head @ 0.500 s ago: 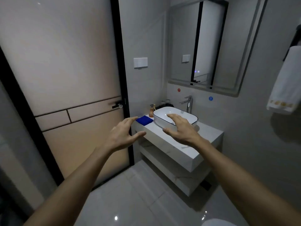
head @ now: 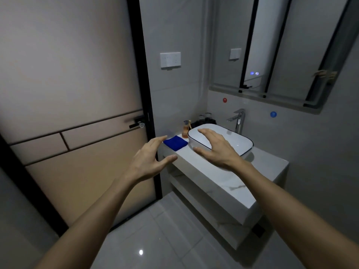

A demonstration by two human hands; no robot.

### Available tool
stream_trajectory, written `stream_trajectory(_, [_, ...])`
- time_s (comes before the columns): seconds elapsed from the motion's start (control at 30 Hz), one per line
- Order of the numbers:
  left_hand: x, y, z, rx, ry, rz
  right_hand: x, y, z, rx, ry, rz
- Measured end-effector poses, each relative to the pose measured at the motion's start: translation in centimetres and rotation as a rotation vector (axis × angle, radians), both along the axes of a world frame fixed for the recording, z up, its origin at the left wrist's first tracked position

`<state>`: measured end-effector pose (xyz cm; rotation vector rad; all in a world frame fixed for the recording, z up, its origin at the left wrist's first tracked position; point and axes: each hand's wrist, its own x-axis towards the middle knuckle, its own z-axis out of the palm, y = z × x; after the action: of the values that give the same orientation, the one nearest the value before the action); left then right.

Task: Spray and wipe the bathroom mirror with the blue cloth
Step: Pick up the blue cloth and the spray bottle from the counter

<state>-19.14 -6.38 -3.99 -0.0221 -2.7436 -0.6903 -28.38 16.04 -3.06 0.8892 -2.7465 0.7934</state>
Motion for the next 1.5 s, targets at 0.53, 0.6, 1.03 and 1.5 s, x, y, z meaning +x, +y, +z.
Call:
stream_trajectory(0.53, [-21.9,-8.6,-1.3,0.114,-0.038,0.1,-24.3,-9.6,-3.7,-0.036,-0.041,0.073])
stream_trajectory(0.6, [-24.2,-10.3,-2.0,0.131,-0.039,0.096,-26.9,-11.2,-4.4,-0.038,-0.059,0.068])
stream_trajectory(1.03, [-42.1,-22.0,-5.7,0.173,-0.098,-0.045,-40.2,-21.2,-9.2,-0.098,-0.173,-0.105])
stream_trajectory(1.5, [-57.3,-23.5,-16.9,0.185,-0.398,-0.079,-50.5,-24.3,-21.0,-0.023,-0.451,-0.22])
